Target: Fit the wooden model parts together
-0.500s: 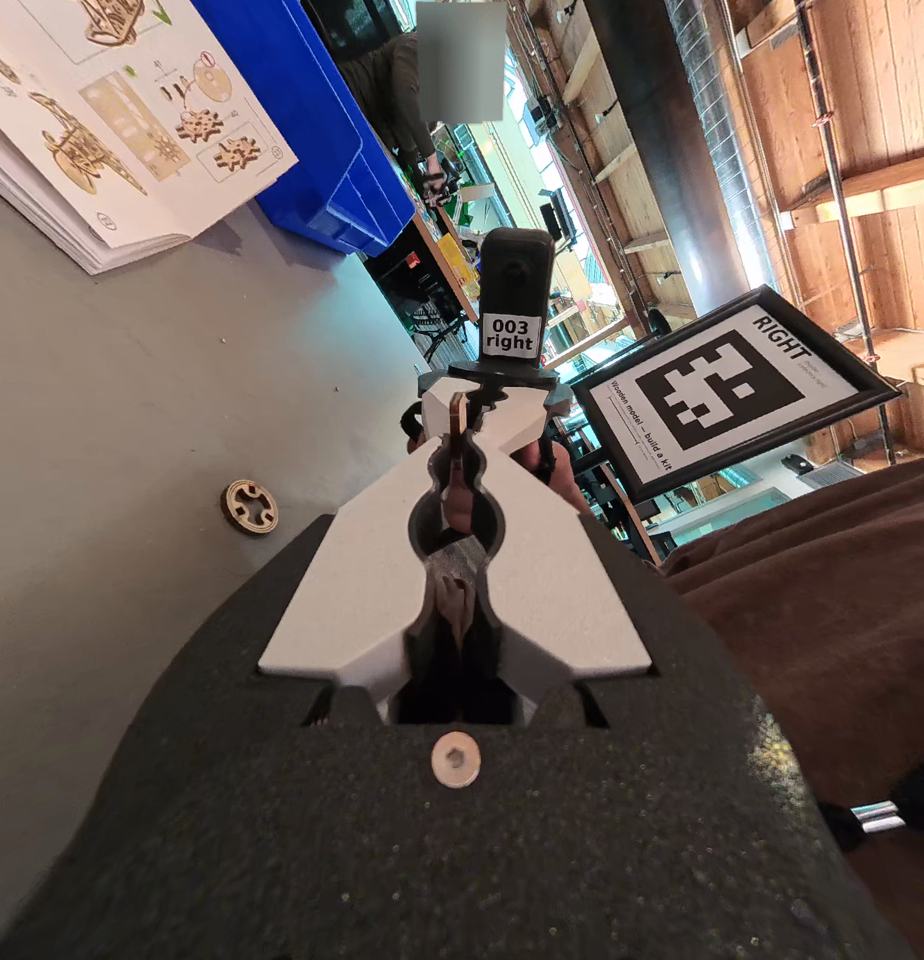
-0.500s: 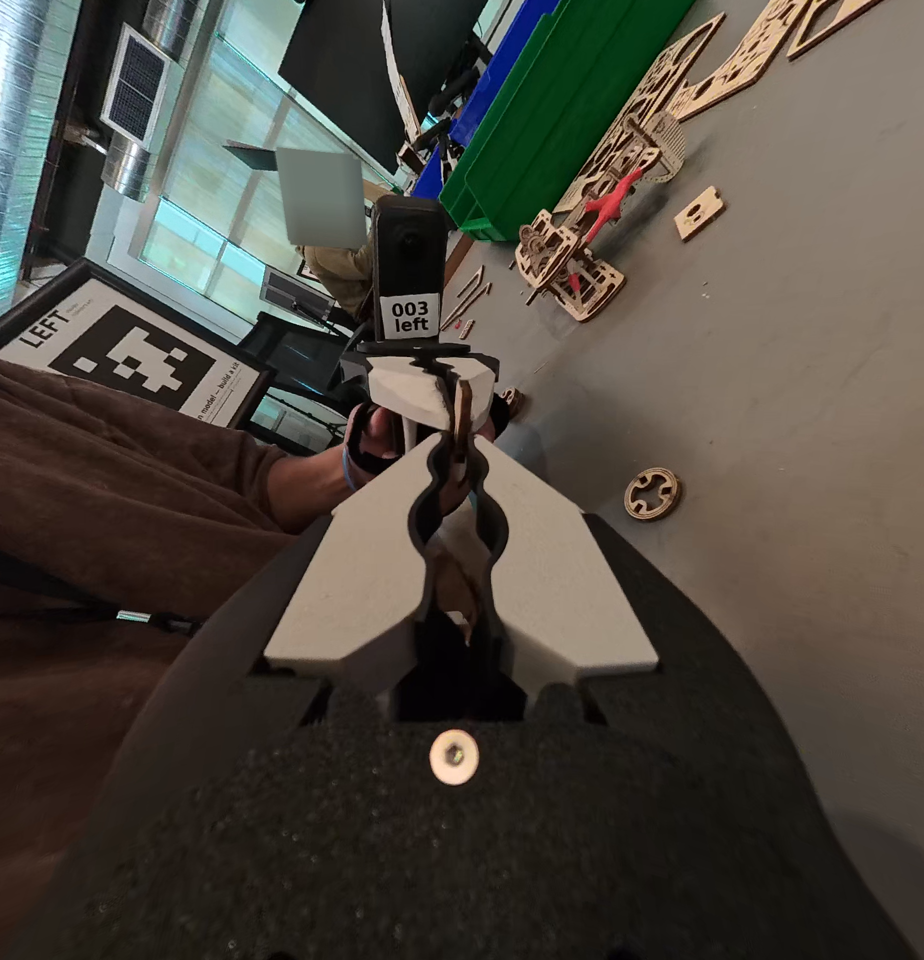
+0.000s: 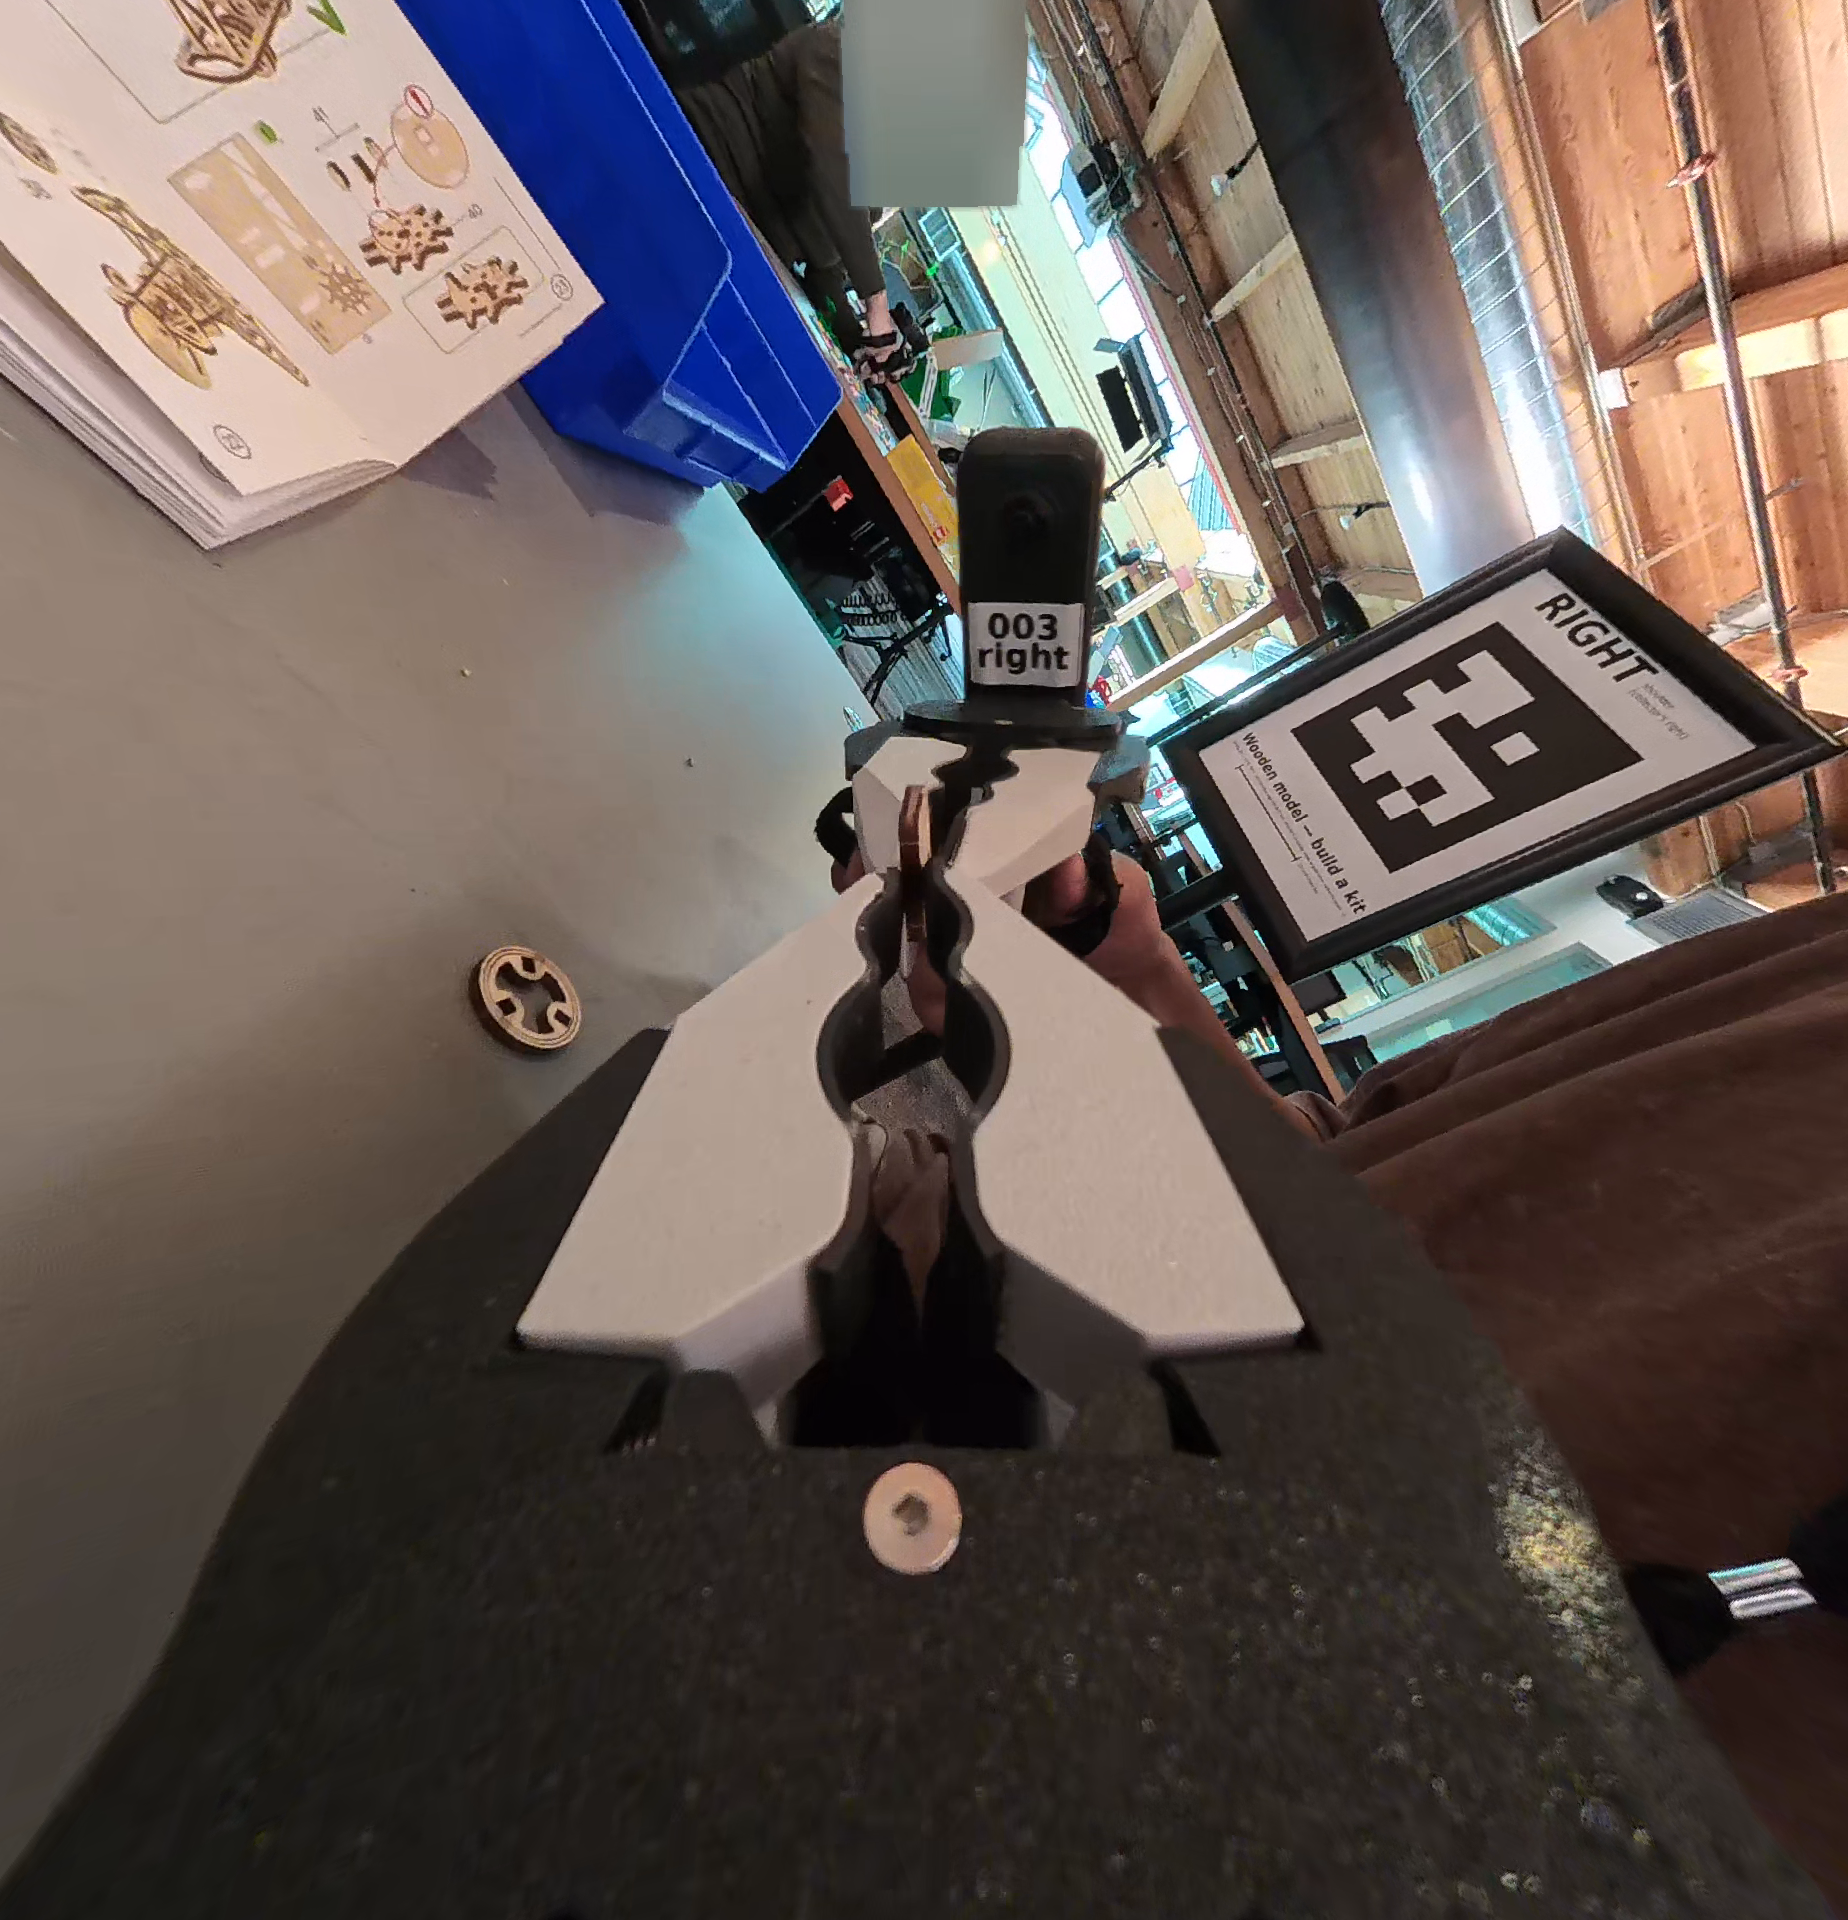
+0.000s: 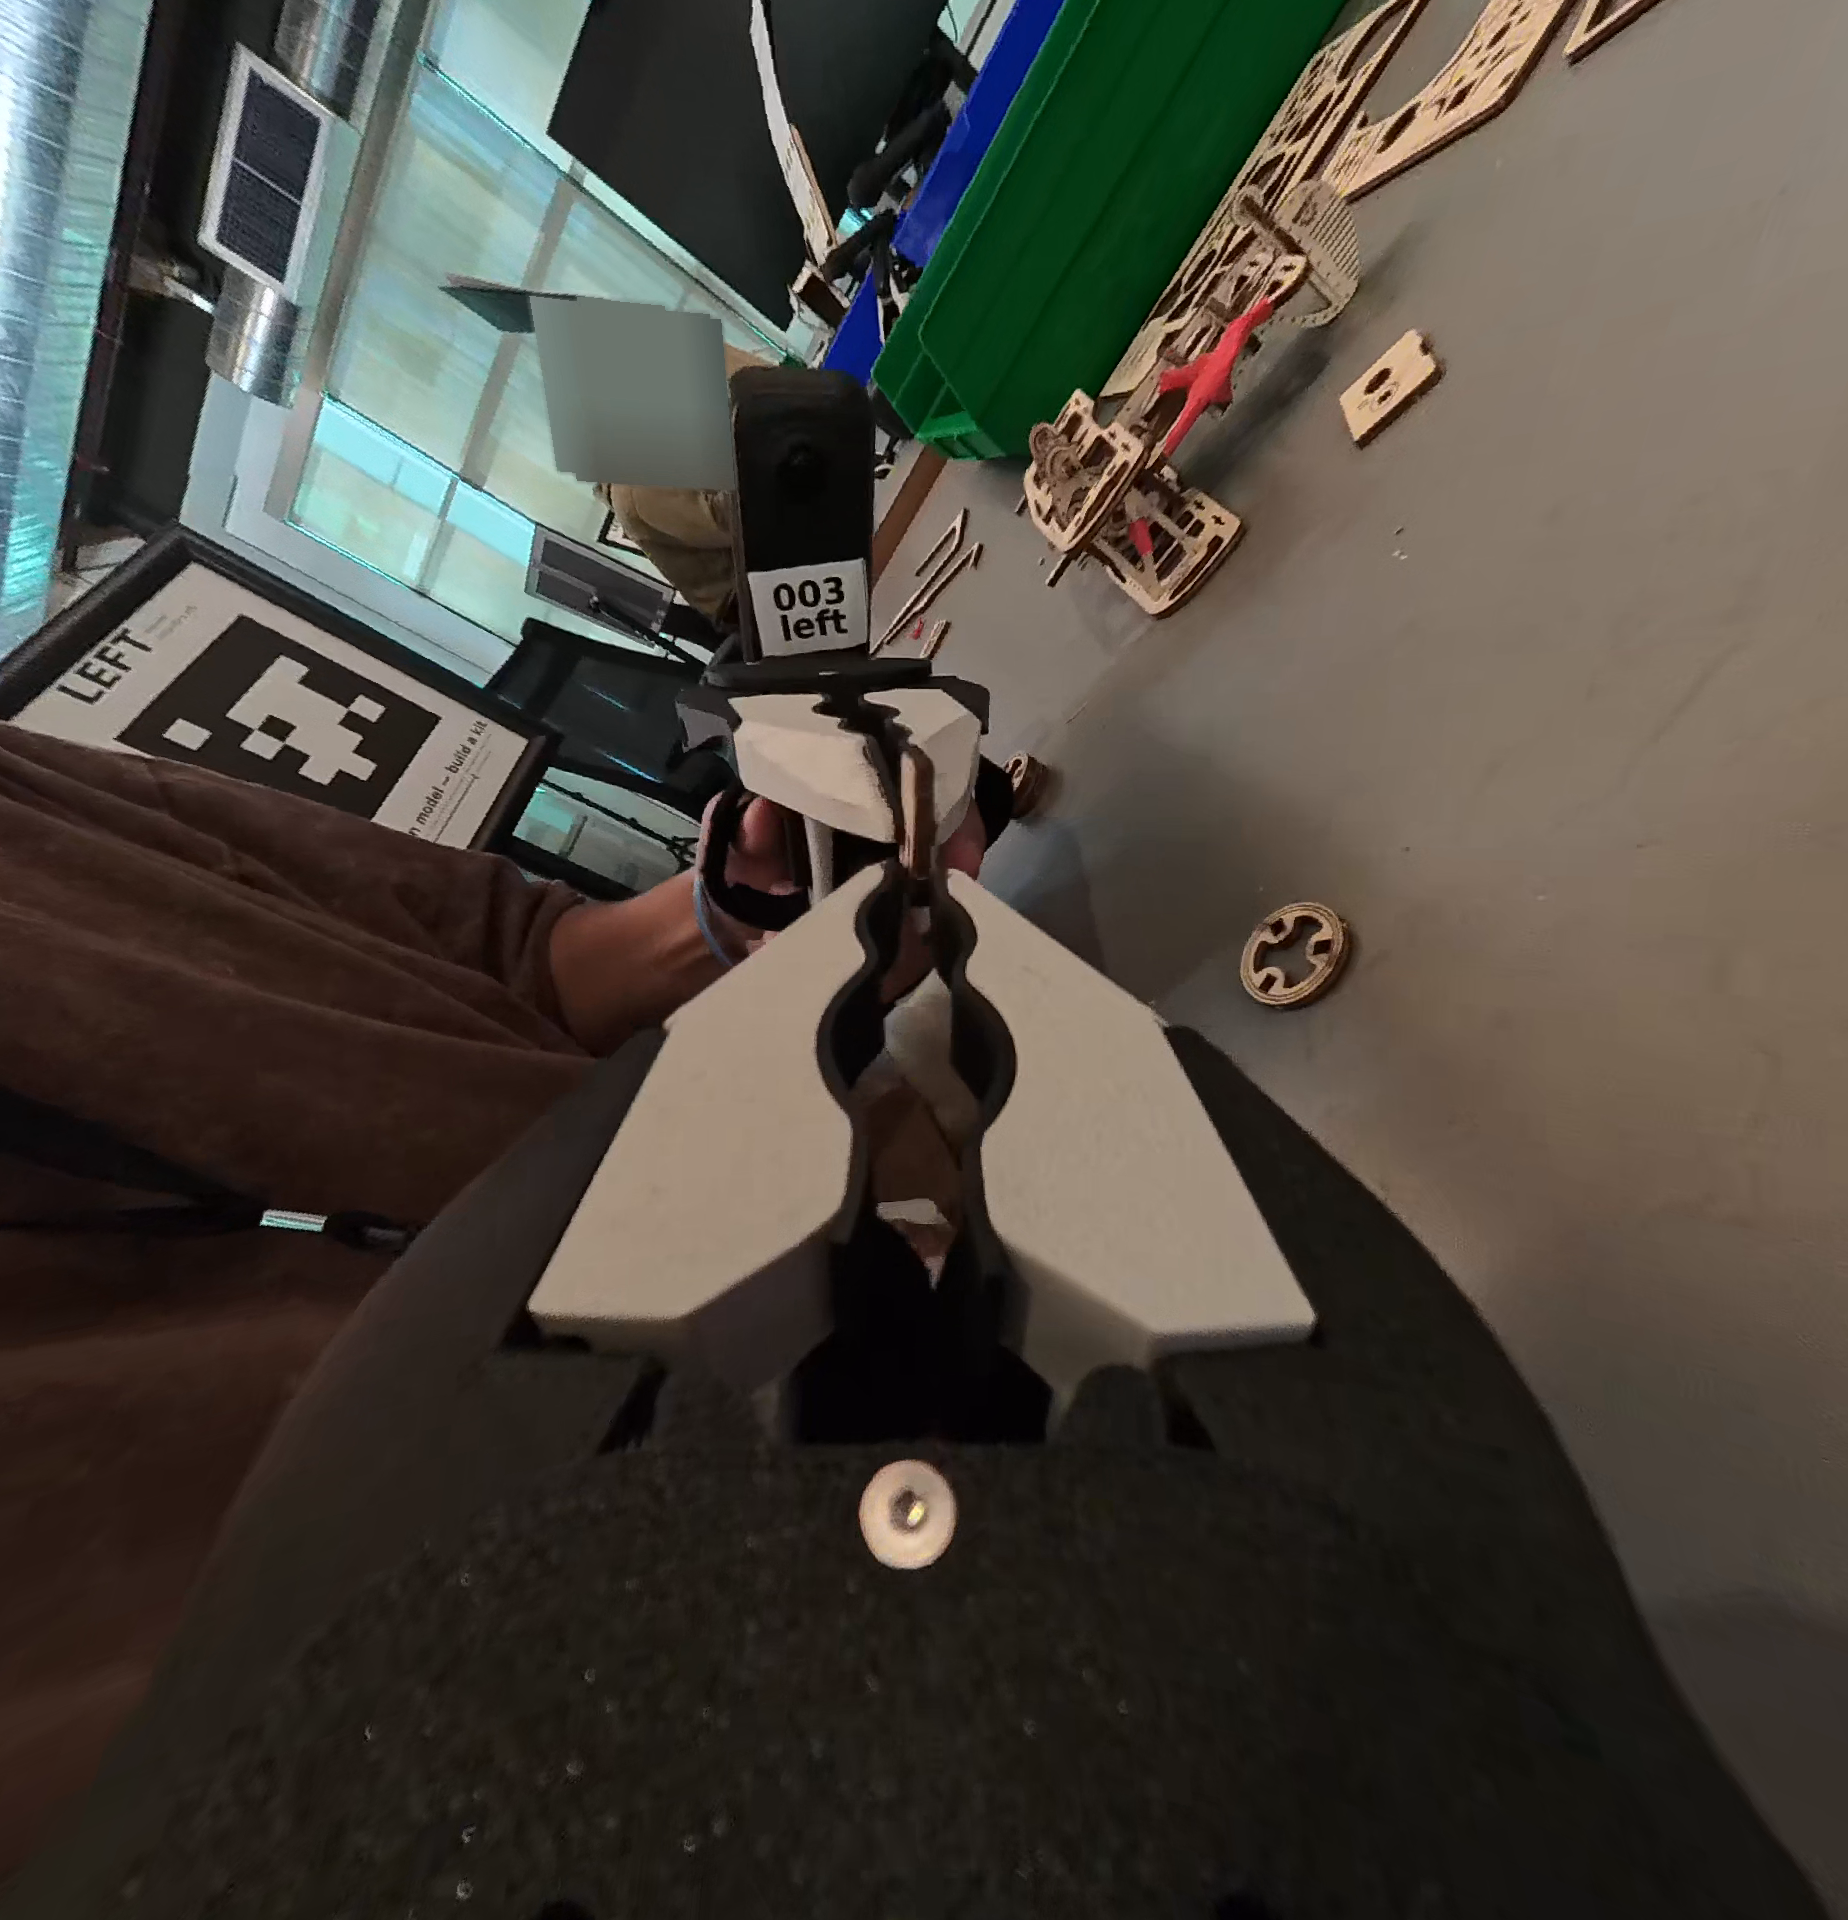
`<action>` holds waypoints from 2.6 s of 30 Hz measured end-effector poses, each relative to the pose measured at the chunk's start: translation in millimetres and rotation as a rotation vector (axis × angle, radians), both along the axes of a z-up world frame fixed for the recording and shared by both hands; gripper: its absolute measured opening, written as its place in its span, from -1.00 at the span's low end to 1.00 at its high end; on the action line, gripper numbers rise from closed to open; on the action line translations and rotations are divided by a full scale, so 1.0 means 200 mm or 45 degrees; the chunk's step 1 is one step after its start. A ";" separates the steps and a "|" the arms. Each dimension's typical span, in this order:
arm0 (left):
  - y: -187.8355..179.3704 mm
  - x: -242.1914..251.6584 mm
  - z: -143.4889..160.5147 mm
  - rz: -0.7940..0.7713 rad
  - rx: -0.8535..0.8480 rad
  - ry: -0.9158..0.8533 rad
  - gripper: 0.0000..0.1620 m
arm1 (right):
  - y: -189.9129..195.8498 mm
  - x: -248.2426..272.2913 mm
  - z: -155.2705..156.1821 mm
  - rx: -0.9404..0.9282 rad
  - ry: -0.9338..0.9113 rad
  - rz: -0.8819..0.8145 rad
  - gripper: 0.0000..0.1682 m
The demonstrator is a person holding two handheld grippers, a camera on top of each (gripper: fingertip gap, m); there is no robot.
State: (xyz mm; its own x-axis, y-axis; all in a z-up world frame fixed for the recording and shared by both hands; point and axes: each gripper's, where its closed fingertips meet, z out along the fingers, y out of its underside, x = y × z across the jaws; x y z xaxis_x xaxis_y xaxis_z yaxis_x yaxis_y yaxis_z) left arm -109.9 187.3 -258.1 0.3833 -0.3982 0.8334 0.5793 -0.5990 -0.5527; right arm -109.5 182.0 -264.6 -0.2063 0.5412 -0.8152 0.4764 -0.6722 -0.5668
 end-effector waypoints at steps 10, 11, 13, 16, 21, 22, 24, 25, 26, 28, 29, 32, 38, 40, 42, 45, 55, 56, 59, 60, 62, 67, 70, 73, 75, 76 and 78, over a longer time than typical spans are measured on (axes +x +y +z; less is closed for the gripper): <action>0.03 -0.02 -0.07 0.094 -0.061 0.078 -0.99 | 0.03 -0.03 -0.07 0.204 -0.121 -0.114 -0.94; 0.03 -0.02 -0.07 0.112 -0.070 0.084 -0.99 | 0.04 -0.03 -0.08 0.233 -0.136 -0.137 -0.94; 0.04 -0.02 -0.10 0.134 -0.088 0.124 -0.98 | 0.04 -0.03 -0.11 0.344 -0.183 -0.170 -0.93; 0.05 -0.02 -0.13 0.162 -0.112 0.179 -0.98 | 0.06 -0.03 -0.14 0.489 -0.253 -0.220 -0.92; 0.07 -0.02 -0.15 0.136 -0.128 0.204 -1.00 | 0.09 -0.03 -0.16 0.466 -0.230 -0.254 -0.90; 0.07 -0.02 -0.14 0.120 -0.137 0.172 -1.00 | 0.10 -0.03 -0.14 0.388 -0.185 -0.258 -0.90; 0.06 0.00 -0.12 0.101 -0.143 0.097 -1.00 | 0.11 -0.03 -0.08 0.225 -0.095 -0.252 -0.88; 0.05 0.01 -0.11 0.075 -0.141 0.064 -1.00 | 0.11 -0.03 -0.08 0.156 -0.080 -0.229 -0.89; 0.04 0.03 -0.10 0.049 -0.138 0.032 -1.00 | 0.10 -0.03 -0.07 0.097 -0.066 -0.198 -0.88; 0.03 0.06 -0.09 0.023 -0.133 0.005 -0.99 | 0.06 -0.04 -0.06 -0.014 -0.031 -0.147 -0.93; 0.03 0.06 -0.09 0.017 -0.125 0.005 -0.99 | 0.06 -0.03 -0.05 -0.042 -0.022 -0.130 -0.96; 0.03 0.05 -0.08 0.008 -0.112 0.011 -0.98 | 0.06 -0.03 -0.04 -0.074 -0.010 -0.111 -0.97; 0.02 0.05 -0.05 0.002 -0.064 0.013 -1.00 | 0.06 -0.02 -0.02 -0.120 0.006 -0.092 -0.94; 0.03 0.02 -0.04 0.024 -0.061 -0.028 -1.00 | 0.07 -0.01 -0.02 -0.109 0.009 -0.115 -0.94; 0.02 0.02 -0.05 0.015 -0.059 -0.010 -1.00 | 0.07 -0.01 -0.02 -0.105 0.003 -0.117 -0.95; 0.02 0.04 -0.07 0.000 -0.070 -0.006 -1.00 | 0.06 -0.02 -0.03 -0.101 -0.007 -0.105 -0.94; 0.03 0.03 -0.09 0.016 -0.100 -0.012 -1.00 | 0.06 -0.03 -0.06 -0.088 -0.022 -0.124 -0.94; 0.03 0.03 -0.09 0.018 -0.100 -0.012 -1.00 | 0.06 -0.03 -0.06 -0.083 -0.021 -0.127 -0.94; 0.03 0.03 -0.10 0.023 -0.105 -0.008 -1.00 | 0.07 -0.03 -0.07 -0.081 -0.018 -0.140 -0.94; 0.03 0.03 -0.10 0.026 -0.107 -0.007 -1.00 | 0.08 -0.03 -0.06 -0.076 -0.016 -0.149 -0.94; 0.03 0.03 -0.11 0.028 -0.114 0.000 -1.00 | 0.08 -0.03 -0.07 -0.036 -0.025 -0.155 -0.94; 0.04 0.02 -0.12 0.051 -0.131 0.027 -1.00 | 0.09 -0.04 -0.09 0.147 -0.036 -0.196 -0.94; 0.04 0.02 -0.14 0.070 -0.112 0.115 -1.00 | 0.09 -0.04 -0.10 0.281 -0.039 -0.212 -0.94; 0.04 0.03 -0.16 0.079 -0.115 0.171 -0.99 | 0.09 -0.04 -0.12 0.405 -0.059 -0.215 -0.93; 0.04 0.03 -0.16 0.079 -0.108 0.180 -0.99 | 0.09 -0.03 -0.13 0.448 -0.062 -0.210 -0.93; 0.03 0.04 -0.14 0.057 -0.075 0.169 -1.00 | 0.09 -0.03 -0.14 0.481 -0.082 -0.209 -0.94; -0.01 0.17 -0.01 -0.037 0.104 0.107 -1.00 | 0.11 0.01 -0.39 0.719 -0.382 -0.161 -1.00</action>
